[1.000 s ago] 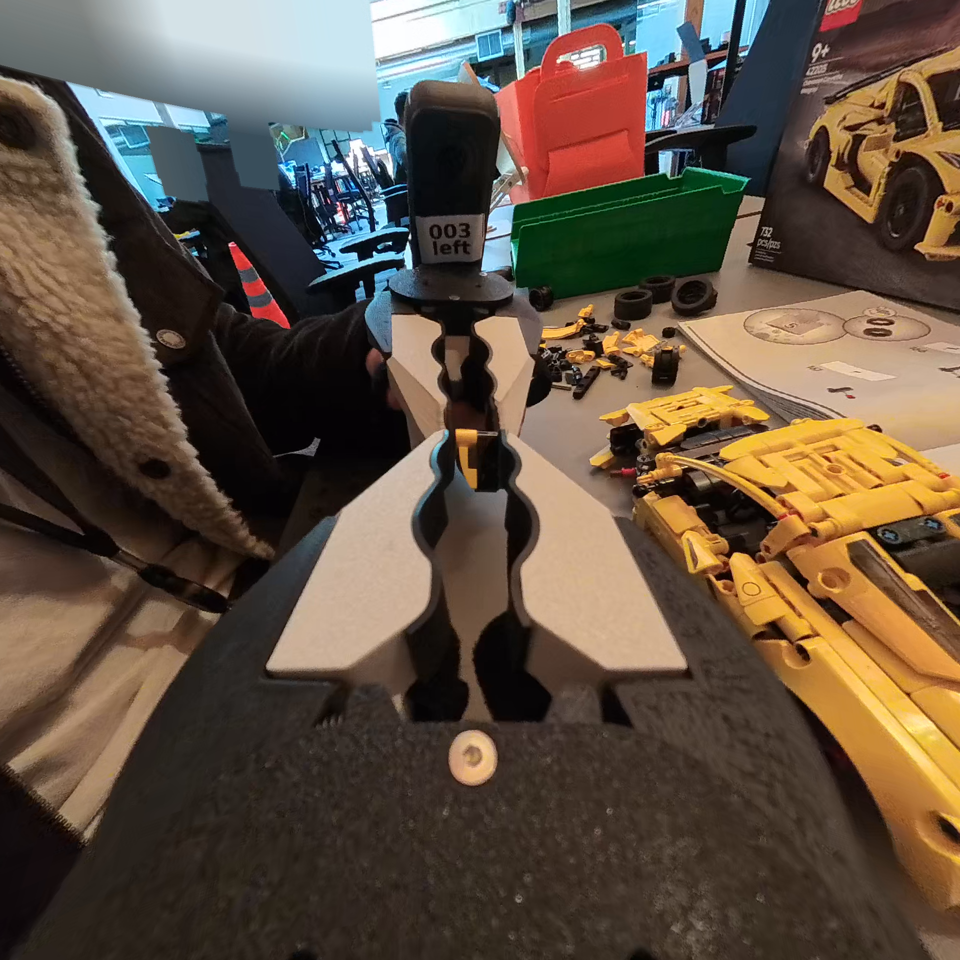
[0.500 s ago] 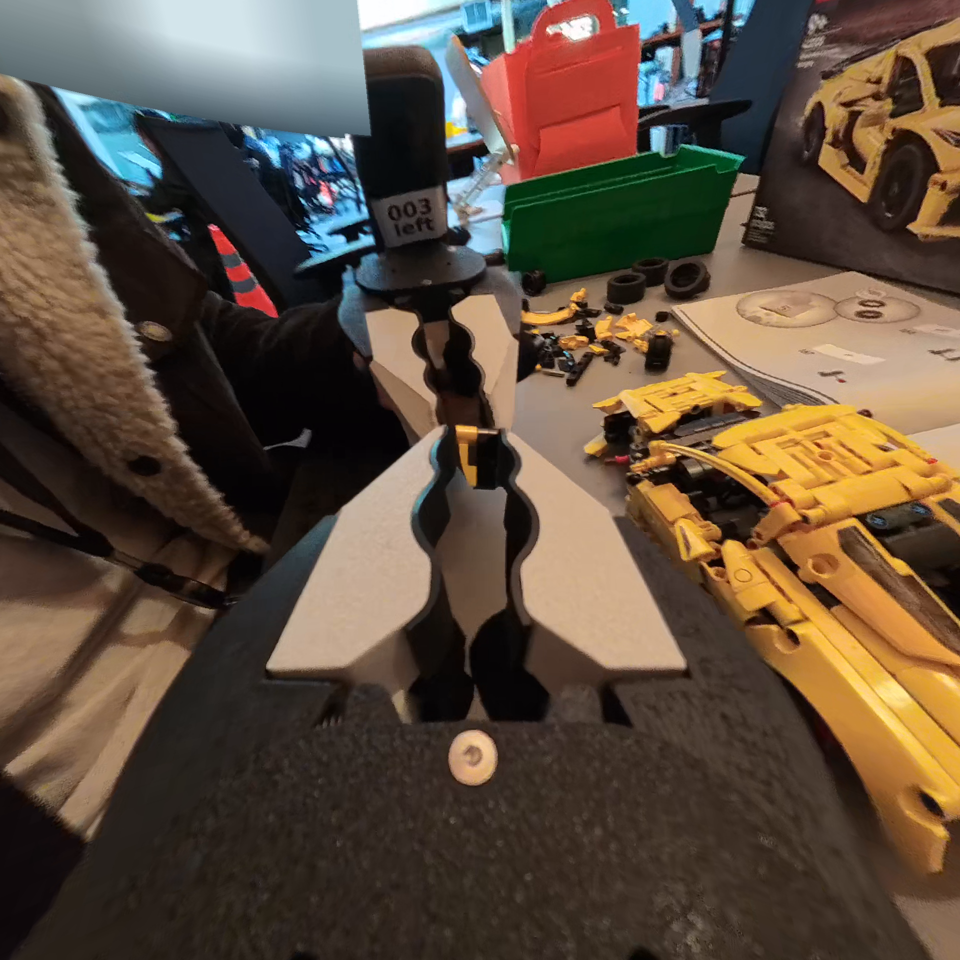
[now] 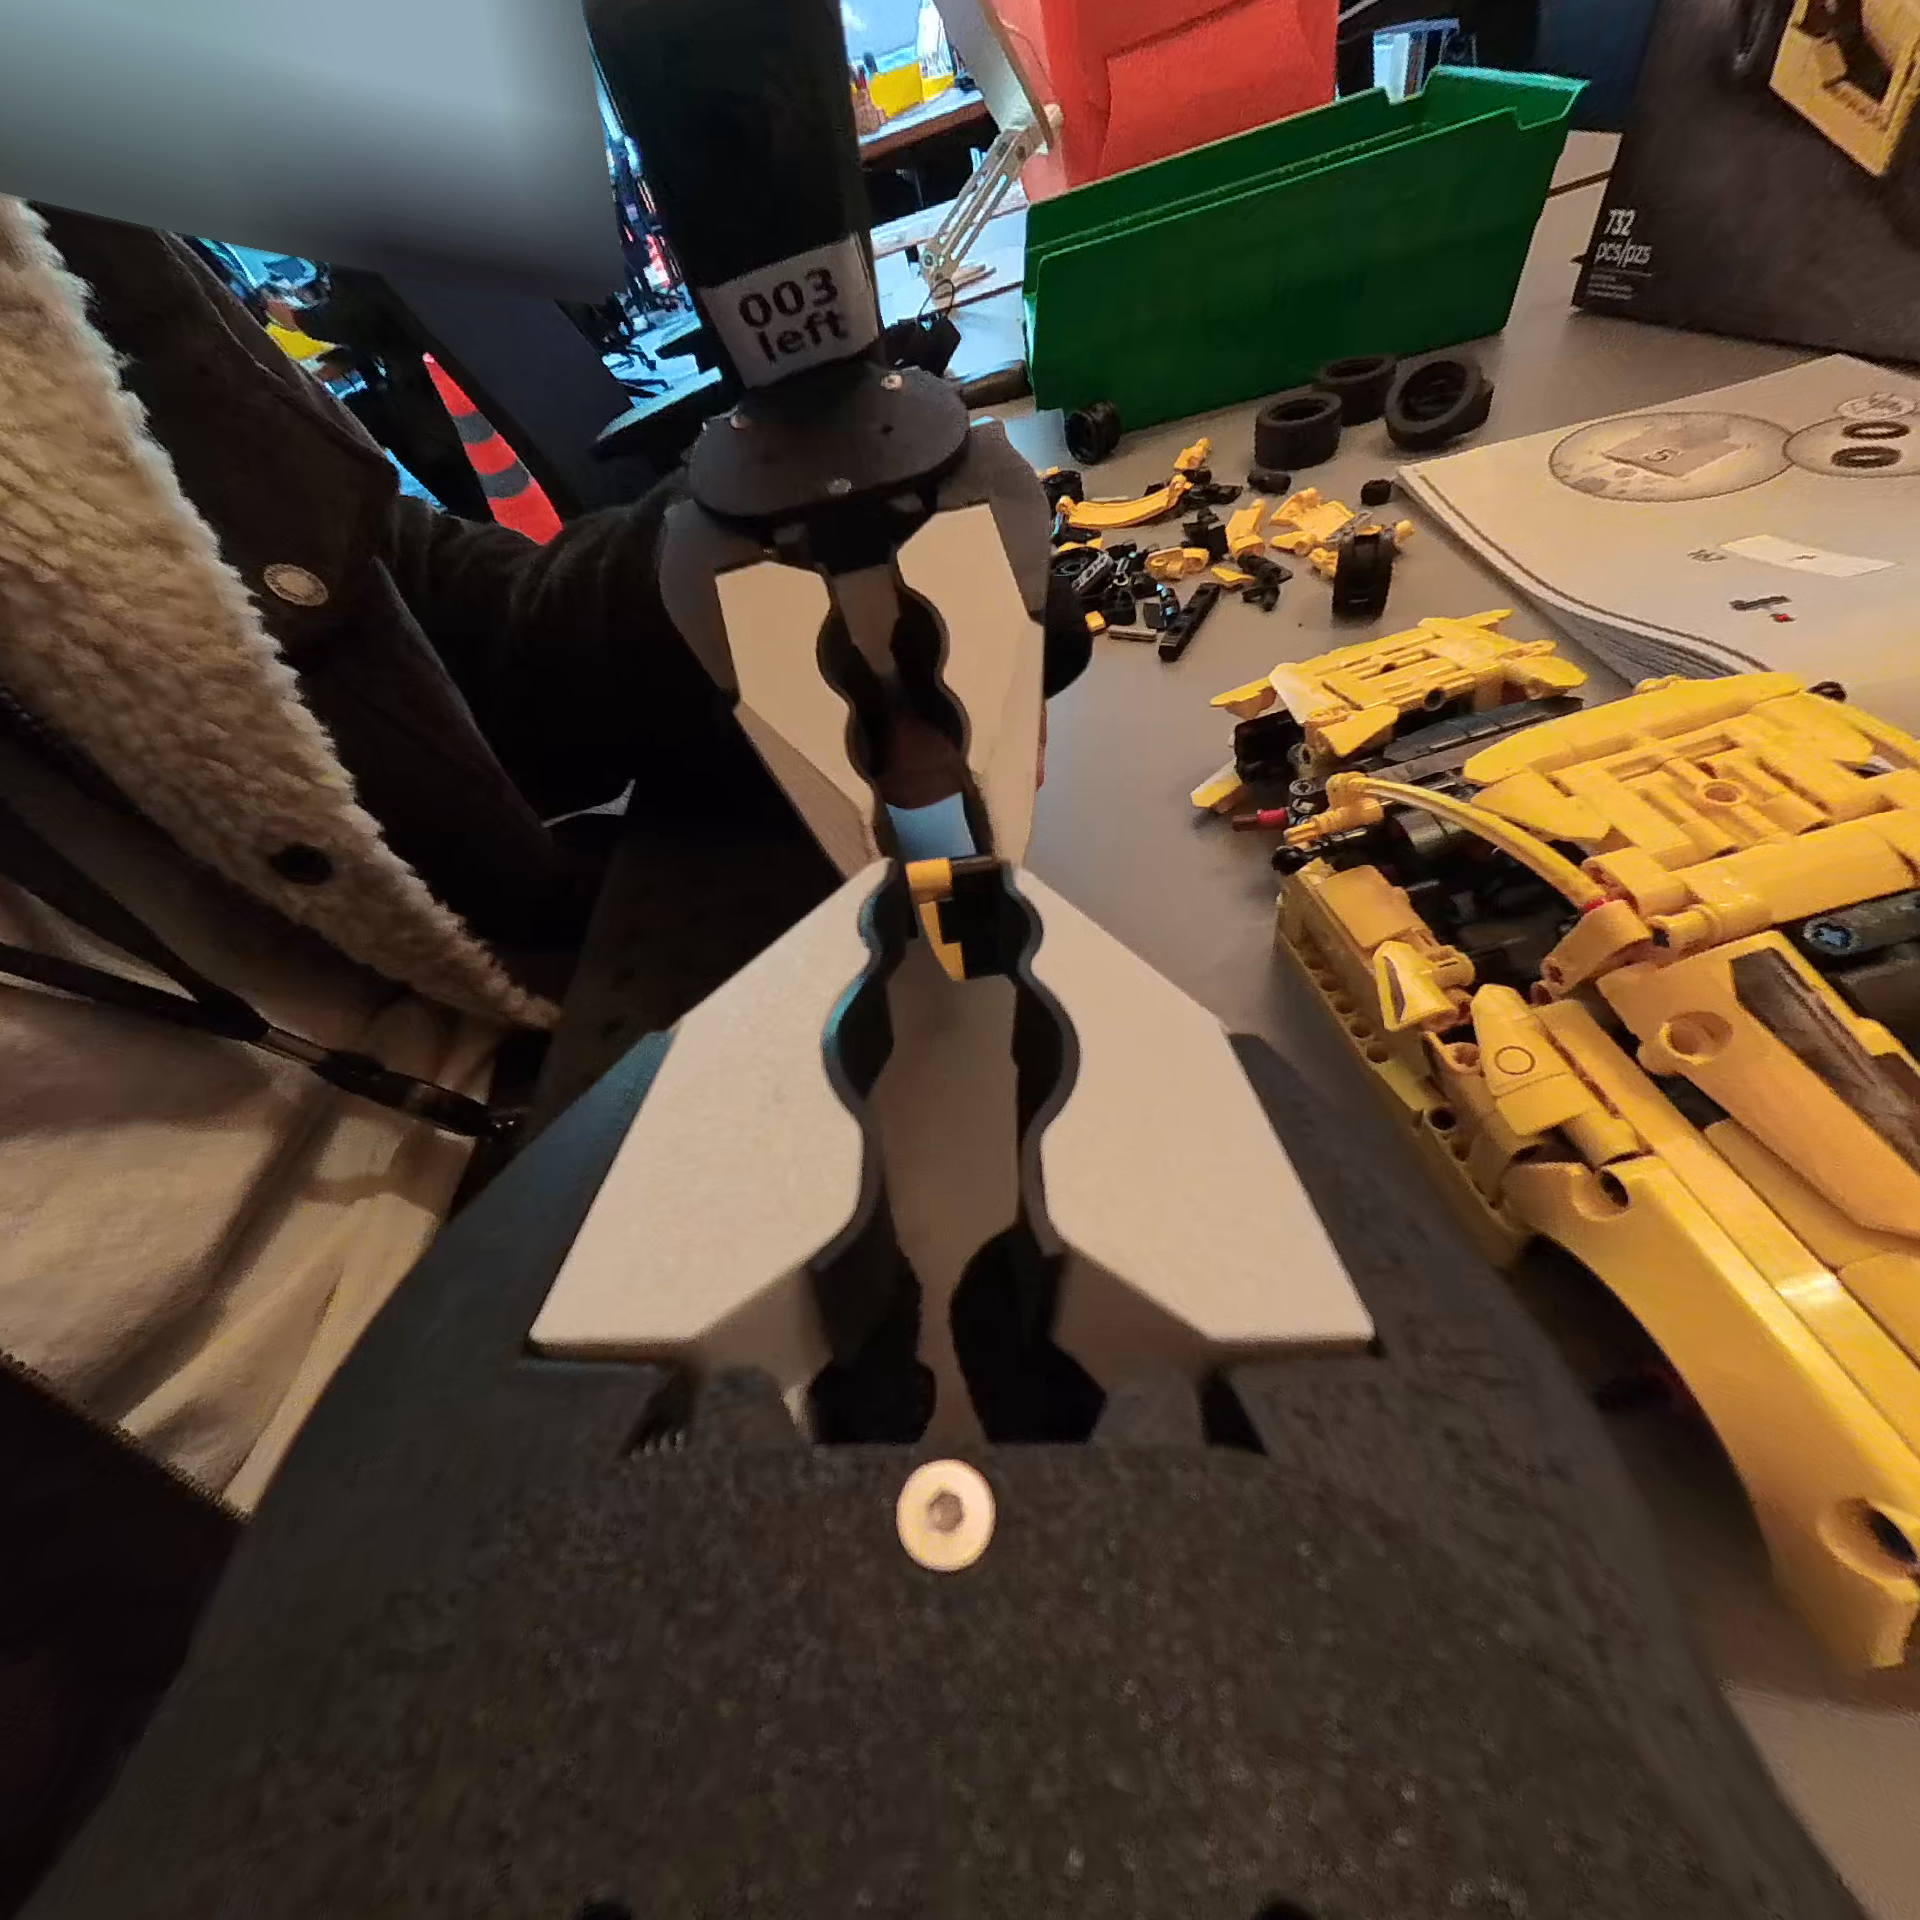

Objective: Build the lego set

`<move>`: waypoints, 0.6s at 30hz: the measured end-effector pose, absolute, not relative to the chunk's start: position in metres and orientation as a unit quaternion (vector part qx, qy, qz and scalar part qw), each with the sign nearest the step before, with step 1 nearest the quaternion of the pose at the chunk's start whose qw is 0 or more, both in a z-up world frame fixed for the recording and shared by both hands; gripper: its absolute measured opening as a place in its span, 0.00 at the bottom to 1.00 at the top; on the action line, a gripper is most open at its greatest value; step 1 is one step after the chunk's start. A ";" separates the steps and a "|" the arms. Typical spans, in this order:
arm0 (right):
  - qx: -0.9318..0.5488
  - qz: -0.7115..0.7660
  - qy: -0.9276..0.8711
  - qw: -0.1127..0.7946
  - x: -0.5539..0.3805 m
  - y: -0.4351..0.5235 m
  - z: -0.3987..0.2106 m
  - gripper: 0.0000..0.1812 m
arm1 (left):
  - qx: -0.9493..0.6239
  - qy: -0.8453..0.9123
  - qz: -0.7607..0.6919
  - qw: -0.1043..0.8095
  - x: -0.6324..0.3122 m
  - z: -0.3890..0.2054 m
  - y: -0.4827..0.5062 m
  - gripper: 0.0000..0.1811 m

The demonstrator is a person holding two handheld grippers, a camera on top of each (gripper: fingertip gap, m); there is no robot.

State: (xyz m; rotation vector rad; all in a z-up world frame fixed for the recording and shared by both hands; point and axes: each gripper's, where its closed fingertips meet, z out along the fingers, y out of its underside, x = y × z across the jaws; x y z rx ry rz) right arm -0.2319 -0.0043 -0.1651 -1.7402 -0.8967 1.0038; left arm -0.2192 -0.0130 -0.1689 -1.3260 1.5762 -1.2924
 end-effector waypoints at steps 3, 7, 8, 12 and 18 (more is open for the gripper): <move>-0.704 0.392 -0.371 0.461 -0.232 -0.004 -0.165 0.08 | -0.515 0.605 -0.501 0.343 -0.219 -0.169 -0.013 0.08; -0.700 0.372 -0.388 0.471 -0.233 -0.006 -0.166 0.08 | -0.515 0.606 -0.503 0.339 -0.221 -0.168 -0.015 0.08; -0.700 0.372 -0.391 0.468 -0.233 -0.007 -0.166 0.08 | -0.514 0.609 -0.500 0.339 -0.221 -0.168 -0.015 0.08; -0.689 0.349 -0.405 0.490 -0.233 -0.007 -0.163 0.08 | -0.507 0.610 -0.500 0.349 -0.221 -0.164 -0.017 0.08; -0.677 0.334 -0.411 0.511 -0.234 -0.007 -0.158 0.08 | -0.499 0.603 -0.512 0.353 -0.222 -0.160 -0.018 0.08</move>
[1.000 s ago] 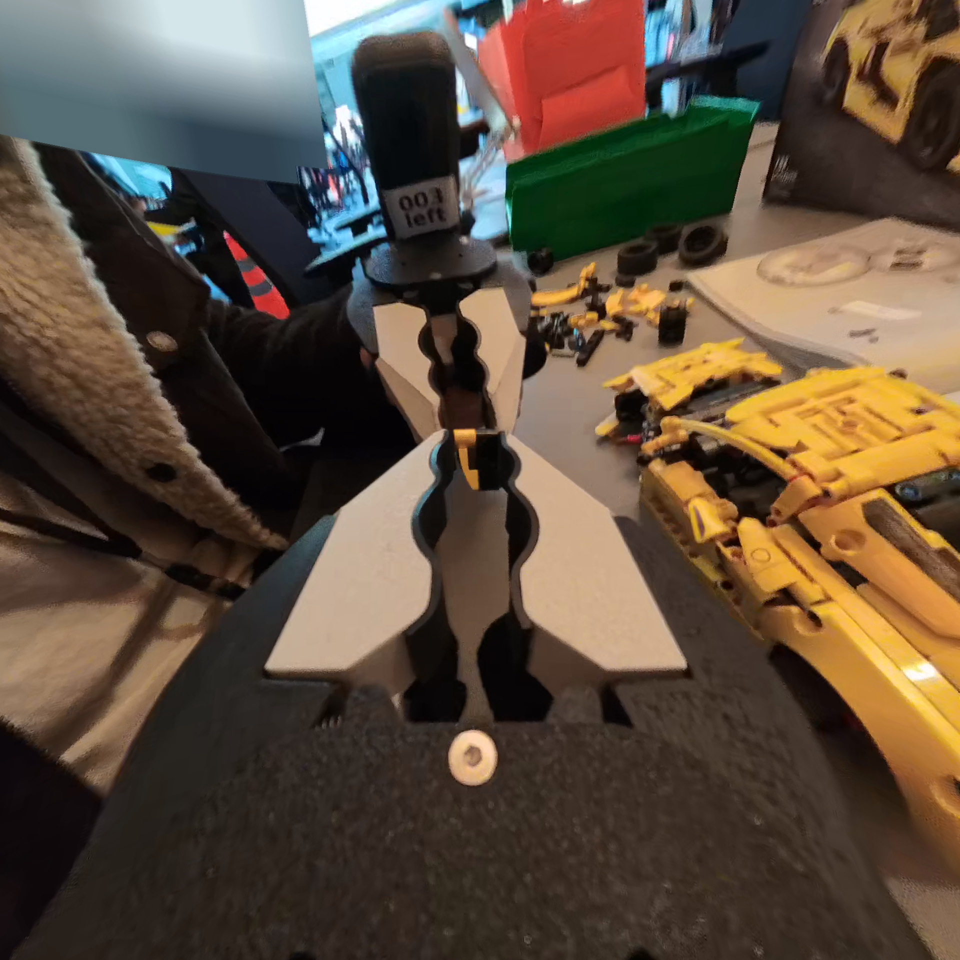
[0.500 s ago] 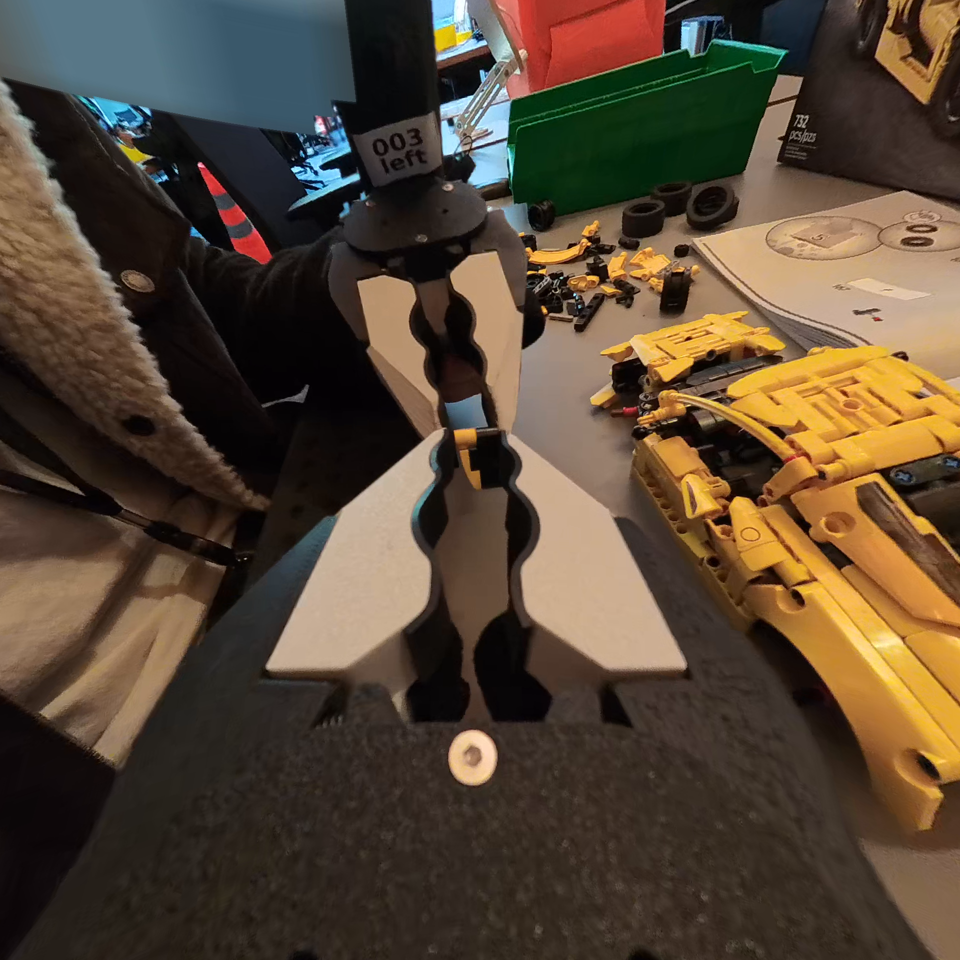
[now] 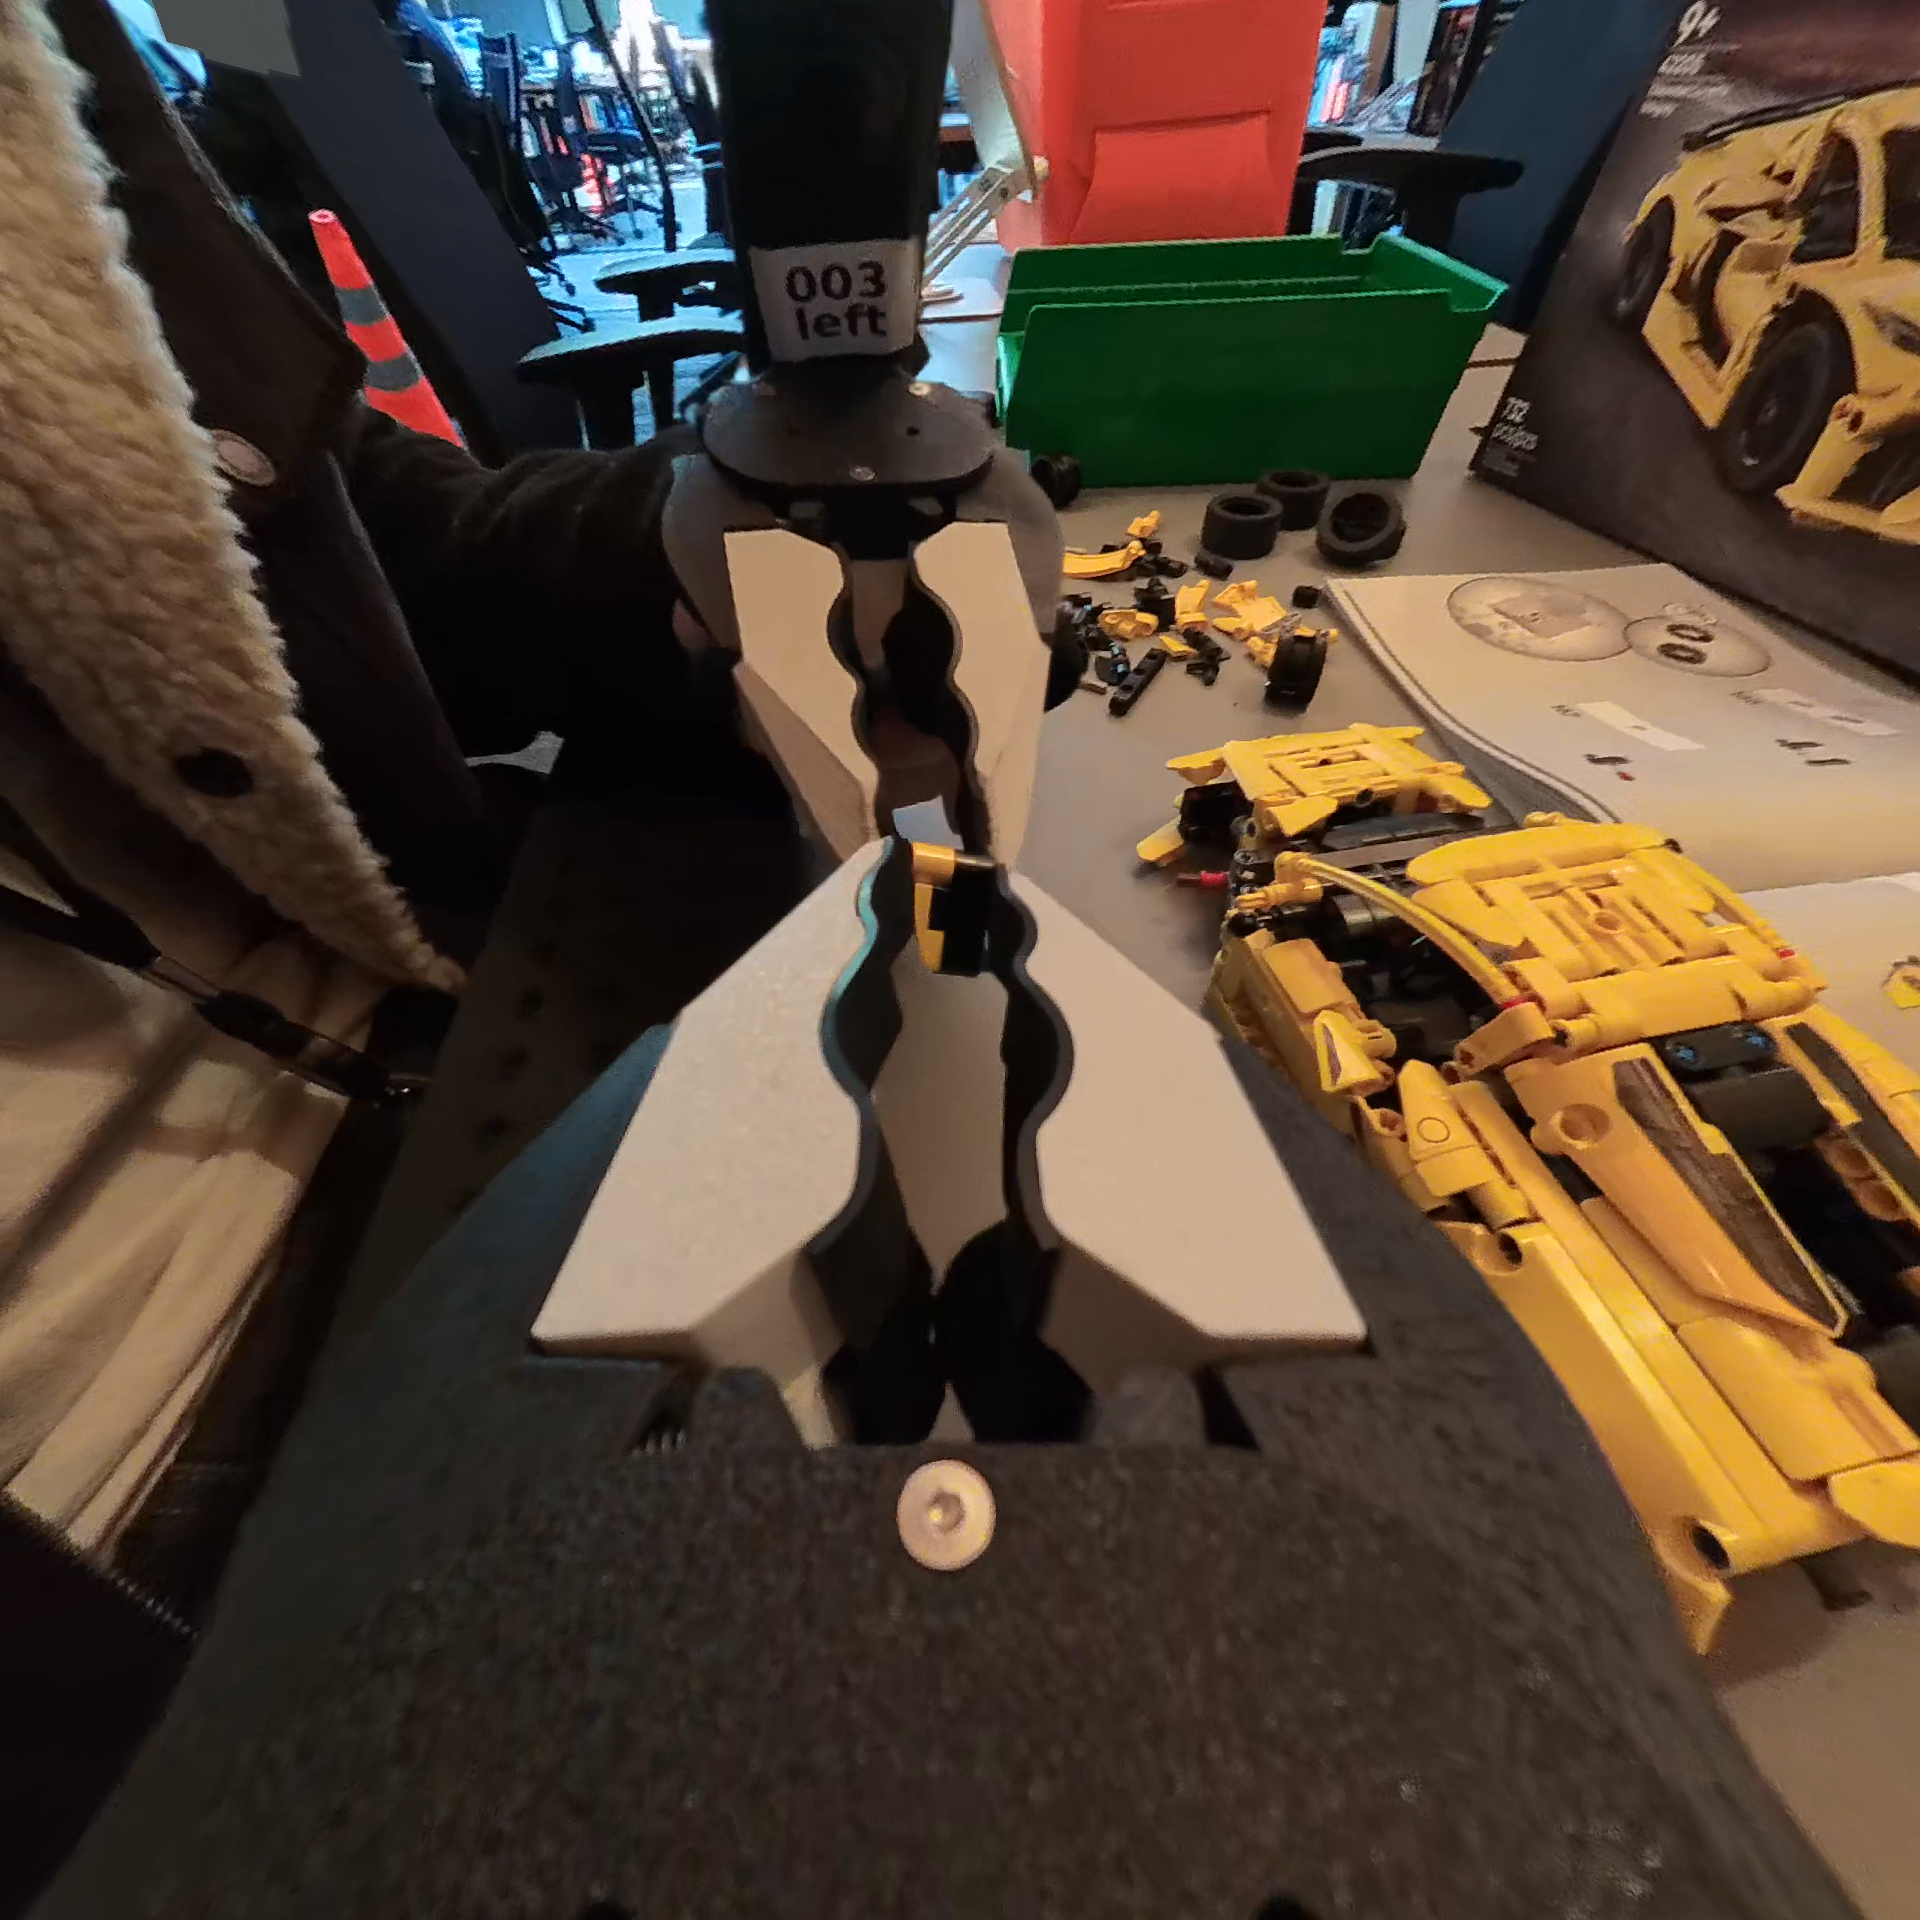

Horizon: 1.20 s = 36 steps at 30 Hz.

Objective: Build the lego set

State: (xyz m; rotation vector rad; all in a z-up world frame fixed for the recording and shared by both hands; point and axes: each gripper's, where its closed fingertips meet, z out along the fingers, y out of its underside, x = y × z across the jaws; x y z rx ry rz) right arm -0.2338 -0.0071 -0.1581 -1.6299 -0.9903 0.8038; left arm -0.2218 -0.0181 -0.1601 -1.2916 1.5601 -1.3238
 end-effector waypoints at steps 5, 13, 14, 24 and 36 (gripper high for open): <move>-0.687 0.415 -0.367 0.471 -0.234 -0.008 -0.157 0.08 | -0.496 0.607 -0.515 0.346 -0.222 -0.162 -0.018 0.08; -0.712 0.423 -0.345 0.441 -0.229 -0.002 -0.168 0.11 | -0.521 0.603 -0.511 0.322 -0.220 -0.173 -0.015 0.09; -0.711 0.423 -0.344 0.444 -0.228 -0.002 -0.168 0.12 | -0.521 0.602 -0.515 0.318 -0.220 -0.172 -0.015 0.09; -0.712 0.434 -0.345 0.430 -0.228 -0.006 -0.169 0.11 | -0.524 0.590 -0.533 0.305 -0.221 -0.169 -0.016 0.09; -0.623 0.323 -0.405 0.586 -0.229 -0.007 -0.139 0.16 | -0.378 0.677 -0.282 0.565 -0.215 -0.161 -0.004 0.08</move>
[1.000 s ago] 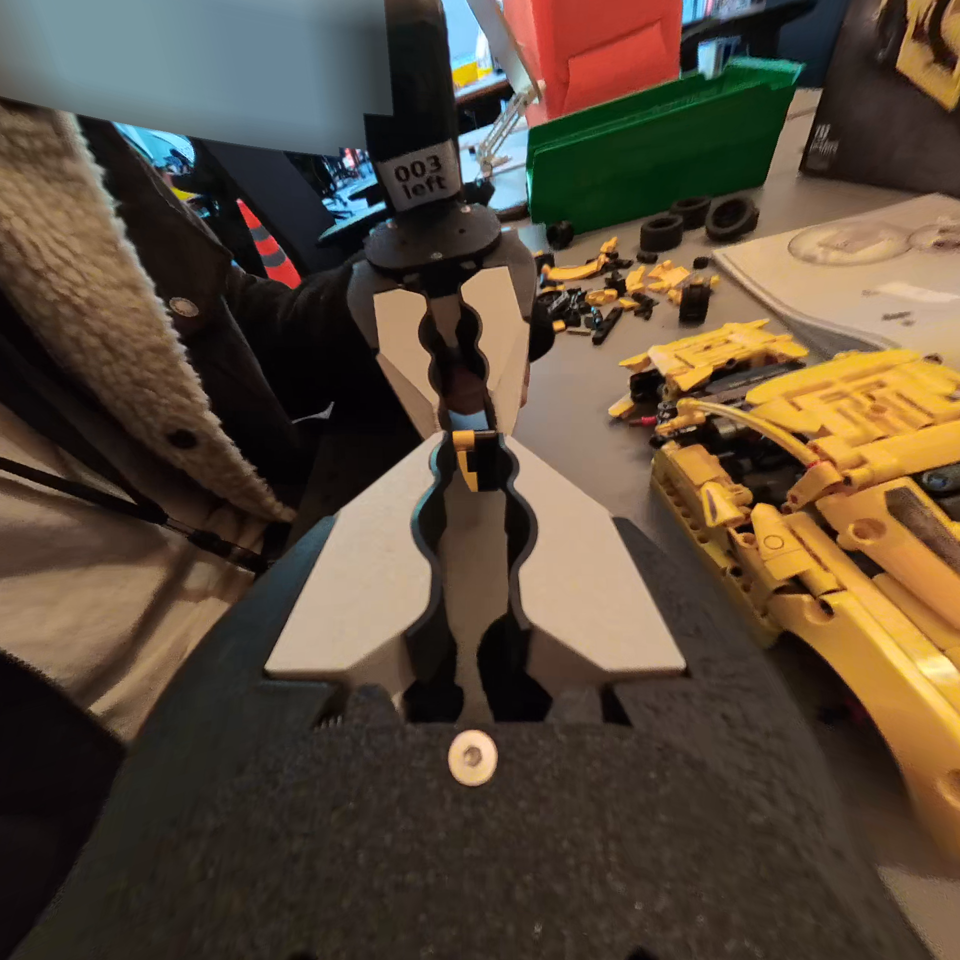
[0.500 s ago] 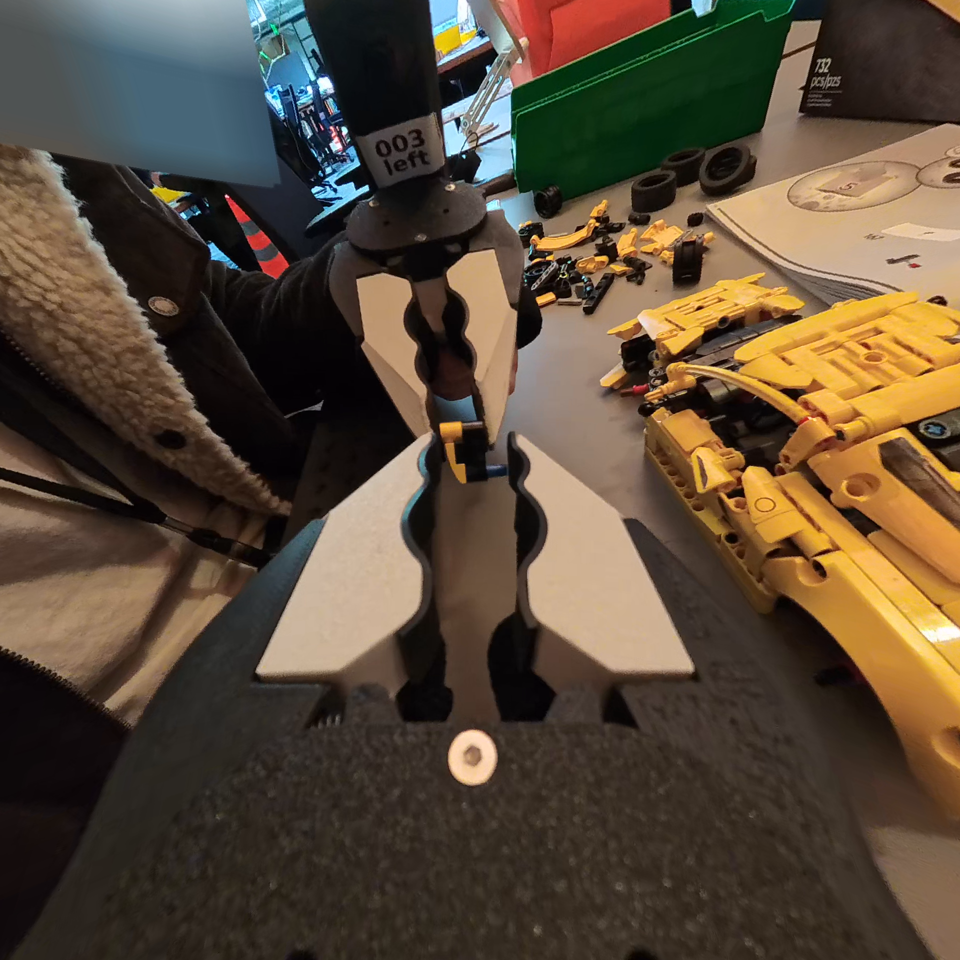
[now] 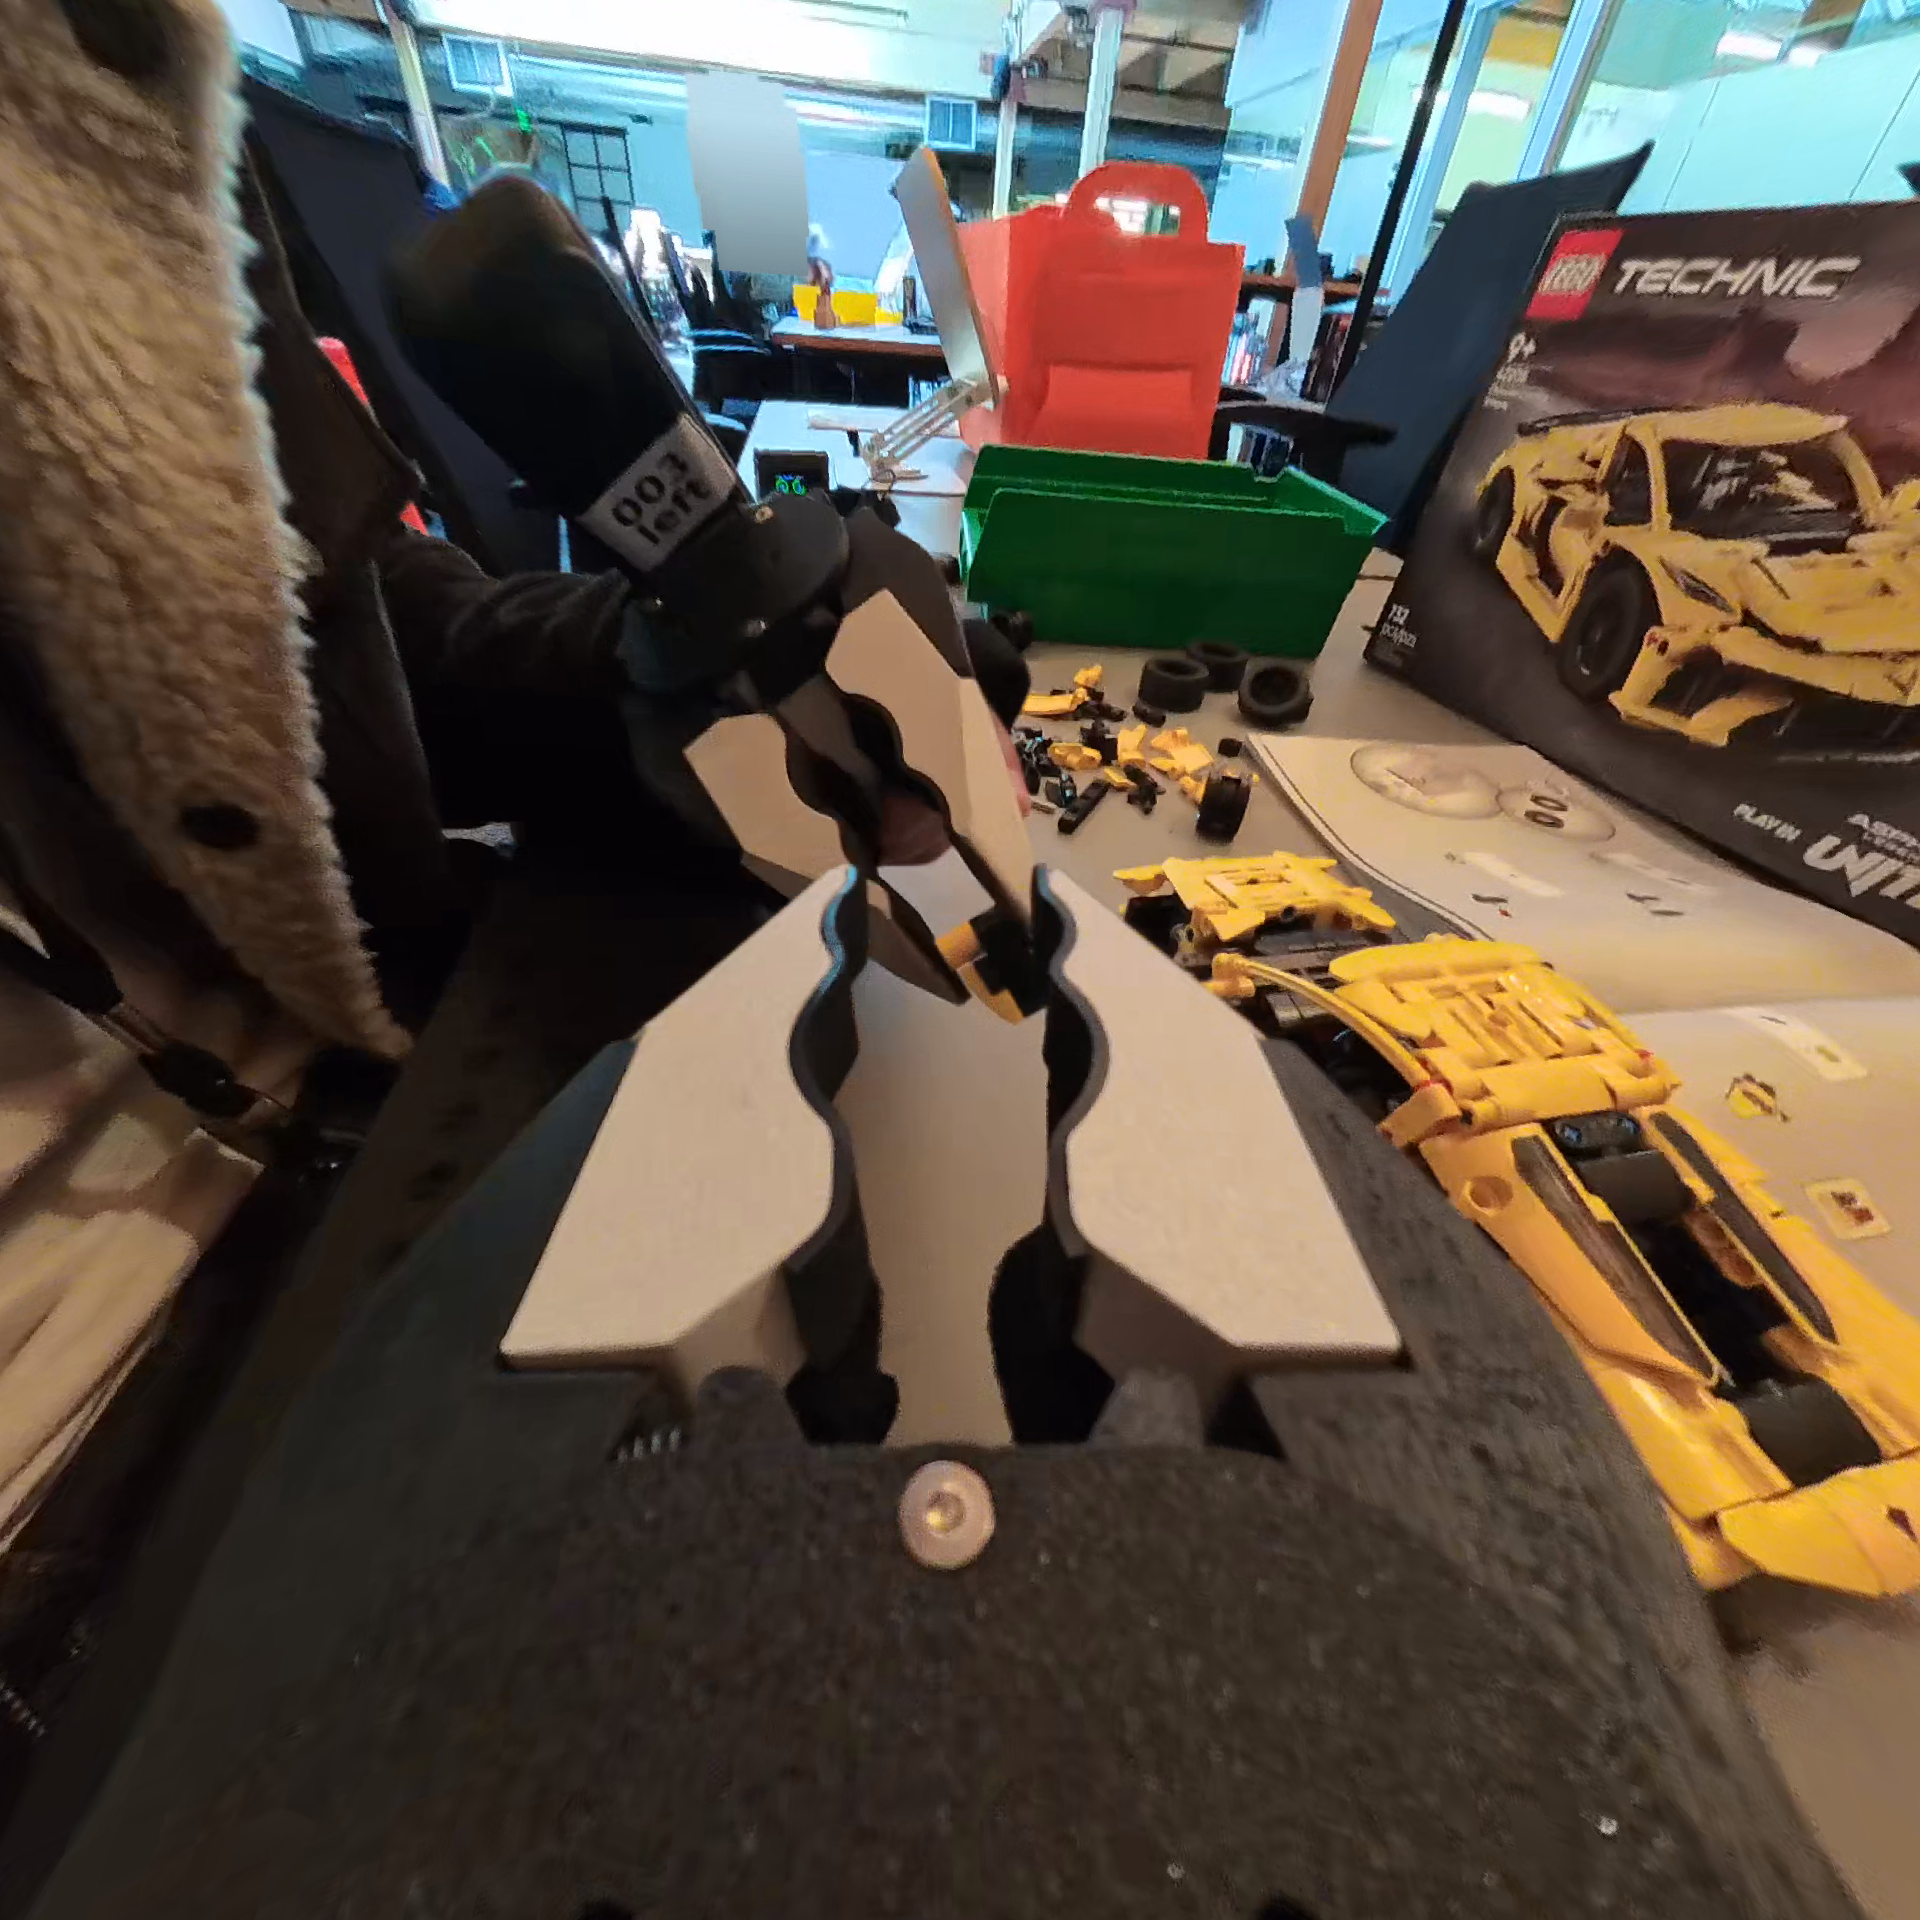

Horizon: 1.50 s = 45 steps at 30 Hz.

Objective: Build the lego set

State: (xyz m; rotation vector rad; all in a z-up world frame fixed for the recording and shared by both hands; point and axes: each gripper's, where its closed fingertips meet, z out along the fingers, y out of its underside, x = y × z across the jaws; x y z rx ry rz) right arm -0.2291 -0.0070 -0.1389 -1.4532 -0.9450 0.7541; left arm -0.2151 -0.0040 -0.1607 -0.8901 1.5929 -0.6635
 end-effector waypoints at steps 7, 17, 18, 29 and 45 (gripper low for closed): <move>-0.619 0.302 -0.419 0.591 -0.230 -0.006 -0.143 0.15 | -0.387 0.674 -0.295 0.556 -0.215 -0.161 -0.002 0.08; -0.670 0.059 -0.442 0.593 -0.220 0.028 -0.174 0.25 | -0.593 0.486 -0.562 0.312 -0.222 -0.163 0.026 0.09; -0.668 0.027 -0.446 0.595 -0.220 0.031 -0.174 0.25 | -0.600 0.468 -0.581 0.289 -0.223 -0.163 0.027 0.09; -0.658 -0.021 -0.458 0.597 -0.230 0.030 -0.175 0.09 | -0.614 0.441 -0.620 0.211 -0.221 -0.172 0.019 0.08; -0.737 0.048 -0.039 0.674 -0.066 0.073 -0.132 0.09 | -0.576 0.448 -0.601 0.325 -0.221 -0.154 0.033 0.14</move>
